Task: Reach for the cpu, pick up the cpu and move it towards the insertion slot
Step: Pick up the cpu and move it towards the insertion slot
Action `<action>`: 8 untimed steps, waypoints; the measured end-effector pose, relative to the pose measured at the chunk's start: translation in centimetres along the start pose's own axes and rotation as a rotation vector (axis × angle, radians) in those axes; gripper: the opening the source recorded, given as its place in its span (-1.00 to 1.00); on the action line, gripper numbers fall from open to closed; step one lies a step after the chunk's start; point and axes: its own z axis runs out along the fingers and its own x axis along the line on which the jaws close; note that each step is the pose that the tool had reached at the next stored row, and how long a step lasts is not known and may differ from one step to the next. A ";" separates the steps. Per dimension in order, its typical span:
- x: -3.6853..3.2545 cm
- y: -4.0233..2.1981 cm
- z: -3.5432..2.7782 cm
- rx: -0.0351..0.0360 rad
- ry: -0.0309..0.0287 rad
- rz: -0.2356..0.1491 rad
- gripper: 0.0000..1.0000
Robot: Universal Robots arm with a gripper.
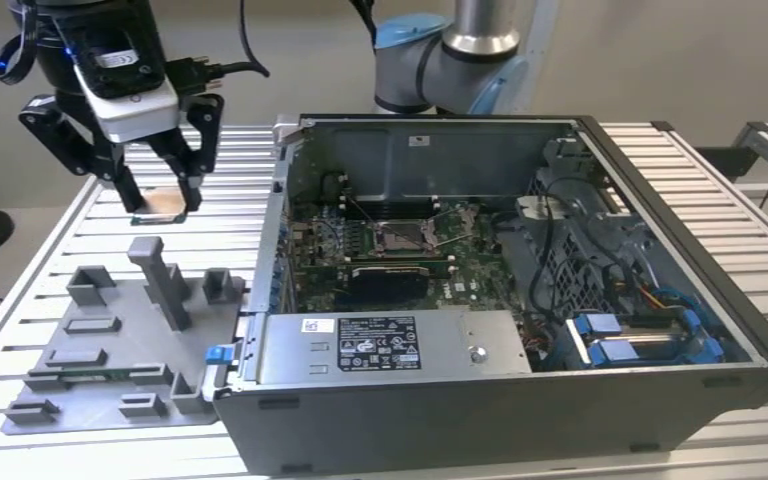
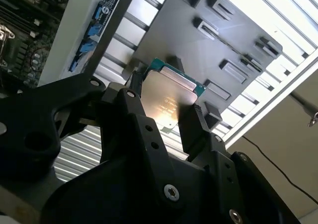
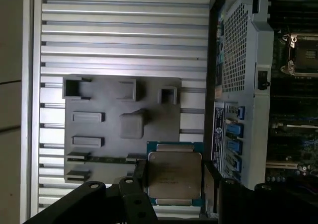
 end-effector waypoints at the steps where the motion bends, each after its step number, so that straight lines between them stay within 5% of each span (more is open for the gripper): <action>1: -0.24 0.00 0.00 0.0000 0.0000 0.000 -1.00; 8: -1.48 -0.03 -0.01 0.0000 0.0000 0.000 -1.00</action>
